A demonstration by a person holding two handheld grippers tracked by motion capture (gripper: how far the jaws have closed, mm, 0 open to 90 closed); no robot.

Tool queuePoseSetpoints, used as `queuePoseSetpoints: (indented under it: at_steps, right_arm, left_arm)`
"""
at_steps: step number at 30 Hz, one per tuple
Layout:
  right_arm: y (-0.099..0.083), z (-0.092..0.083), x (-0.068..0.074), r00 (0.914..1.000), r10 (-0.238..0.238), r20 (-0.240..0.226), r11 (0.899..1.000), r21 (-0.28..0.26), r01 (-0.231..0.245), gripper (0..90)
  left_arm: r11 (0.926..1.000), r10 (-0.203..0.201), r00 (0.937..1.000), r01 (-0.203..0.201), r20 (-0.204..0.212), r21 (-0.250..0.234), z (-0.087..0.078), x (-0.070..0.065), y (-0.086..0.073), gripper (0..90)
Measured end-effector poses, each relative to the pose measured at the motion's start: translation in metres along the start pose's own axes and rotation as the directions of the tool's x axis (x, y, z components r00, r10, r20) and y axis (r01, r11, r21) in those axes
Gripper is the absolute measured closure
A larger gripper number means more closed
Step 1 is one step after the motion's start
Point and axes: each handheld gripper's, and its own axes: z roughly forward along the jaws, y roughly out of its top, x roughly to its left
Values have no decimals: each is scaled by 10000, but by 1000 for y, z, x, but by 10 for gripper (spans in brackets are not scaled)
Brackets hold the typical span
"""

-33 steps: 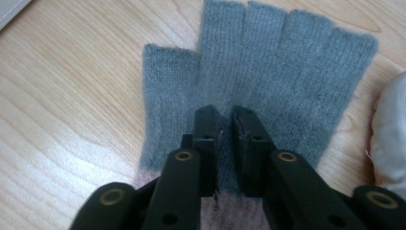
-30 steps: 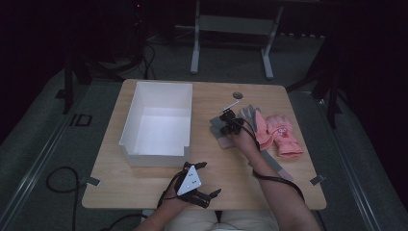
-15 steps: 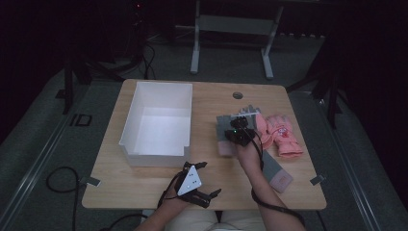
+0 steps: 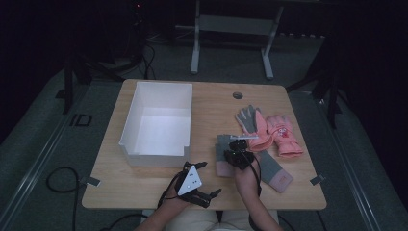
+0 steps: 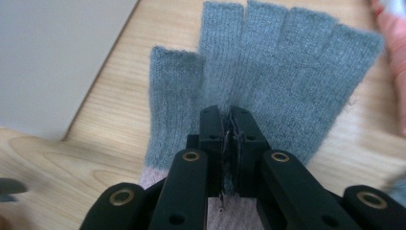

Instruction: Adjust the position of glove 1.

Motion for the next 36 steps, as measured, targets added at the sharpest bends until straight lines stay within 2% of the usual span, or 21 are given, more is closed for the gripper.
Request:
queuePoseSetpoints:
  at_steps: [7, 8, 10, 14, 16, 18, 19, 21, 22, 23, 24, 26, 27, 28, 30, 31, 32, 33, 34, 36]
  right_arm:
    - [-13, 26, 1, 9994, -61, 326, 9985, 549, 43, 840]
    - [-15, 29, 0, 9997, 28, 250, 9988, 497, -40, 834]
    - [-15, 29, 0, 9996, -117, 249, 9988, 488, 105, 825]
    - [-15, 29, -2, 10000, 49, 69, 9988, 478, -52, 785]
    - [-12, 27, -1, 9997, -180, 153, 9988, 457, 173, 696]
    - [-6, 20, -4, 9969, -791, 18, 9967, 209, 790, 657]
    - [-2, 14, -7, 9871, -1589, 219, 9872, 183, 1585, 649]
    - [3, 6, -14, 9583, -2855, -99, 9580, 237, 2857, 636]
    - [4, 3, -19, 9506, -3105, -14, 9498, 398, 3103, 639]
    - [5, -1, -30, 9389, -3428, -306, 9369, 623, 3440, 639]
    - [5, -4, -36, 9314, -3589, -600, 9300, 622, 3624, 644]
    - [4, -9, -47, 9077, -4127, -757, 9039, 890, 4184, 647]
    - [3, -12, -55, 8902, -4420, -1105, 8852, 1069, 4528, 647]
    - [2, -15, -62, 8805, -4553, -1317, 8741, 1217, 4702, 648]
    - [3, -20, -70, 8746, -4656, -1349, 8612, 1587, 4829, 656]
    - [3, -24, -75, 8596, -4887, -1491, 8444, 1669, 5090, 658]
    - [3, -27, -78, 8536, -4981, -1525, 8380, 1684, 5191, 658]
    - [3, -32, -85, 8446, -5113, -1586, 8238, 1893, 5343, 664]
    - [2, -35, -90, 8400, -5170, -1649, 8177, 1953, 5416, 664]
    - [1, -41, -102, 8438, -5083, -1722, 8187, 2074, 5355, 665]
  left_arm:
    - [10000, 15, 10000, -15, 37, 9, 0, 0, 0, 15]
    - [10000, 34, 10000, -34, 38, 7, 0, 0, 0, 15]
    - [10000, 30, 10000, -31, 46, 10, 0, 0, 0, 15]
    - [10000, 25, 10000, -25, 45, 18, 0, 0, 0, 15]
    - [10000, 16, 10000, -16, 23, 17, 0, 0, 0, 15]
    - [10000, 67, 10000, -67, -15, 36, 0, 0, 0, 15]
    - [10000, 50, 10000, -50, -8, -2, 0, -1, 0, 15]
    - [10000, 16, 10000, -16, 2, 5, -1, 0, 0, 15]
    - [10000, 16, 10000, -16, 2, 5, -1, 0, 0, 14]
    - [10000, -10, 10000, 10, 1, 34, -1, 0, 0, 14]
    - [10000, 5, 10000, -5, -8, 31, -1, 0, 0, 15]
    - [10000, -1, 10000, 1, -2, 41, -1, 0, 0, 15]
    - [10000, -16, 10000, 16, -21, 49, 0, 0, 0, 15]
    - [10000, -11, 10000, 11, -10, 42, 0, 0, 0, 15]
    - [10000, 38, 10000, -38, 3, 57, 0, 0, 0, 15]
    - [10000, 40, 10000, -40, 2, 65, 0, 0, 0, 15]
    - [10000, 26, 10000, -26, -13, 49, 0, -1, 0, 15]
    - [10000, 17, 10000, -17, -27, 42, 0, -1, 0, 15]
    - [10000, 1, 10000, -1, -32, 26, 0, 0, 0, 15]
    - [10000, -7, 10000, 7, -31, 18, 0, 0, 0, 14]
